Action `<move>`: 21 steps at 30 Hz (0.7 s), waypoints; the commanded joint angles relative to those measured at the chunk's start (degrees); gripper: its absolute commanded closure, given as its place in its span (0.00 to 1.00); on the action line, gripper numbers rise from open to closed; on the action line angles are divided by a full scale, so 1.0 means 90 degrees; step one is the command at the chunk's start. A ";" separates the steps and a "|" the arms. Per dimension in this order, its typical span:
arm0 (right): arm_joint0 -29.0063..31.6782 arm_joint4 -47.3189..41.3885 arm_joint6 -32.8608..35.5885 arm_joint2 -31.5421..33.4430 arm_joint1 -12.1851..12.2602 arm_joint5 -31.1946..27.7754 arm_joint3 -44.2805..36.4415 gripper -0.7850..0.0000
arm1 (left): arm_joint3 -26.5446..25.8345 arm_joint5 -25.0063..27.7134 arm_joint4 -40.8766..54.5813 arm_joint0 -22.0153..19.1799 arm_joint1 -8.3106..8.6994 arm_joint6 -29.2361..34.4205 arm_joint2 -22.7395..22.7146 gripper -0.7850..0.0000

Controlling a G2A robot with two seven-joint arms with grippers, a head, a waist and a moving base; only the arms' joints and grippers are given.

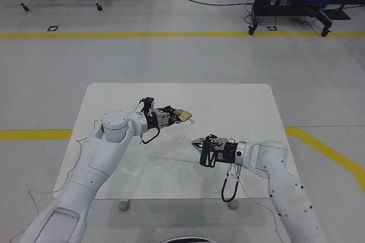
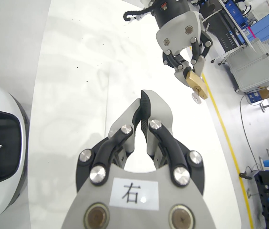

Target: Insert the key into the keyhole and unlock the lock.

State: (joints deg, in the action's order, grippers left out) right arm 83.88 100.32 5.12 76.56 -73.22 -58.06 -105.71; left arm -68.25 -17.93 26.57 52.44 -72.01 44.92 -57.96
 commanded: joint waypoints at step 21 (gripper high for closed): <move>-0.1028 -0.2485 0.1688 -0.0617 0.0739 0.0006 0.0643 1.00 | -0.0616 0.0567 -0.0913 0.0377 0.0107 0.0234 0.0075 1.00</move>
State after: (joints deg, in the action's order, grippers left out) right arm 74.91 78.33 20.13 71.26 -66.68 -58.00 -100.15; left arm -73.52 -12.96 18.74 55.69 -71.11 46.95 -57.24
